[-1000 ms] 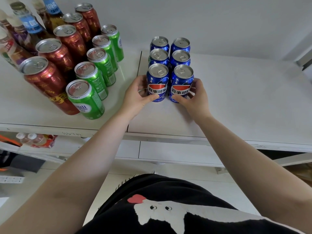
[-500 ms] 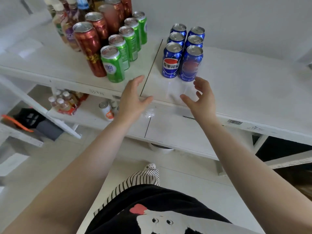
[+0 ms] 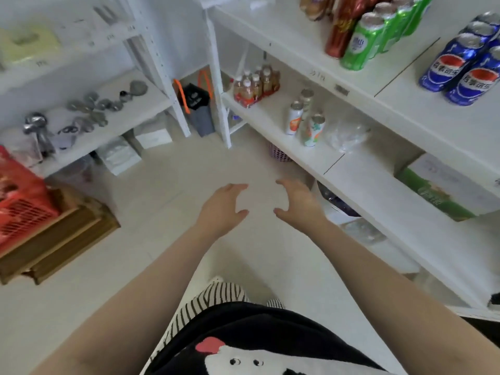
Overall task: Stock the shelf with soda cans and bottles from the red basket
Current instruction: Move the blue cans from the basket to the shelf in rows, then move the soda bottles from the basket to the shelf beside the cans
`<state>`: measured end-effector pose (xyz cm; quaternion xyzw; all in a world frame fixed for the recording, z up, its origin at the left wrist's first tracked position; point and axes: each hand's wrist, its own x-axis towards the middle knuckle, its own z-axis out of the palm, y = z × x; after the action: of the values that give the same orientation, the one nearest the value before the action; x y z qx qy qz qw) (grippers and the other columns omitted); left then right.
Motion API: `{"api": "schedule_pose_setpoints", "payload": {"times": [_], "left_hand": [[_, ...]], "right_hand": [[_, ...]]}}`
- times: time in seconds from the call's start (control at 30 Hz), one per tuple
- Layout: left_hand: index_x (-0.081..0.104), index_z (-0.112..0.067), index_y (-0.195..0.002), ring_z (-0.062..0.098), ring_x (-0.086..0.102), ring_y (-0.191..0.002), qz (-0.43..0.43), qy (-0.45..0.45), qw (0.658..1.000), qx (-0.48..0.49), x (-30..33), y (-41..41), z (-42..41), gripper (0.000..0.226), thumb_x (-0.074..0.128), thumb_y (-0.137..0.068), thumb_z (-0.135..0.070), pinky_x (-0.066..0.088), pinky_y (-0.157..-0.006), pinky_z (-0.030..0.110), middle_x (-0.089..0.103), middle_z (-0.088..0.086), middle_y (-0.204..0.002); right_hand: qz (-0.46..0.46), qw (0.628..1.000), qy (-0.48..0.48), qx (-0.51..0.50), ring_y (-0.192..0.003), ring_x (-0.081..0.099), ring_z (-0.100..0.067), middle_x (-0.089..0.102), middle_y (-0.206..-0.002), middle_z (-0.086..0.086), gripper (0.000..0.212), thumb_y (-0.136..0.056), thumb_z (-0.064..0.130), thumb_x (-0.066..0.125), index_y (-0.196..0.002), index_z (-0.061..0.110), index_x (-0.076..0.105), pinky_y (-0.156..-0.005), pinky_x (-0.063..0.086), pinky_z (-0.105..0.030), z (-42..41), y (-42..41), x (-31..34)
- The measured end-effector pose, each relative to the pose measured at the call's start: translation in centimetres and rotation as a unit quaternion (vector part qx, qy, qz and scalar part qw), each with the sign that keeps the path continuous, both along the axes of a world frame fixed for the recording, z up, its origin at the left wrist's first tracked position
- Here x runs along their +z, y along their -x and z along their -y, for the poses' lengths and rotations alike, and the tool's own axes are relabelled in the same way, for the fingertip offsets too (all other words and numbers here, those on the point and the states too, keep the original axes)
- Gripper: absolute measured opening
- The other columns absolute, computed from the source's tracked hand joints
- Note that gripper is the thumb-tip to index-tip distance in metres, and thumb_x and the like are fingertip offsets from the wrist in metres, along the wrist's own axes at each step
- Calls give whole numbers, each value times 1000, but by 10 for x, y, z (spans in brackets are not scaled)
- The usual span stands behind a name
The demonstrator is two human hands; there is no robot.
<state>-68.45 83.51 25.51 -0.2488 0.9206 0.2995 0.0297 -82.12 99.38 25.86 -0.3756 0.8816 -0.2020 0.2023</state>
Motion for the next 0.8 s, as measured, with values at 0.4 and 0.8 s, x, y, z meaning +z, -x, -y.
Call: {"api": "schedule_pose_setpoints", "payload": {"times": [0.4, 0.8], "left_hand": [[36, -26, -144, 23, 38, -136, 117, -52, 980, 154, -64, -296, 122, 64, 61, -86, -30, 40, -103, 38, 44, 2, -145], [37, -25, -143, 23, 44, -130, 115, -114, 912, 376, -81, -527, 258, 64, 62, -85, -33, 44, -100, 38, 50, 2, -139]], "right_hand": [[-15, 965, -145, 217, -125, 45, -19, 45, -136, 1, 65, -82, 31, 64, -141, 25, 37, -85, 45, -34, 174, -228, -50], [-8, 894, -167, 416, -127, 44, -24, 45, -140, -4, 62, -84, 29, 63, -140, 20, 40, -92, 45, -38, 387, -432, -71]]}}
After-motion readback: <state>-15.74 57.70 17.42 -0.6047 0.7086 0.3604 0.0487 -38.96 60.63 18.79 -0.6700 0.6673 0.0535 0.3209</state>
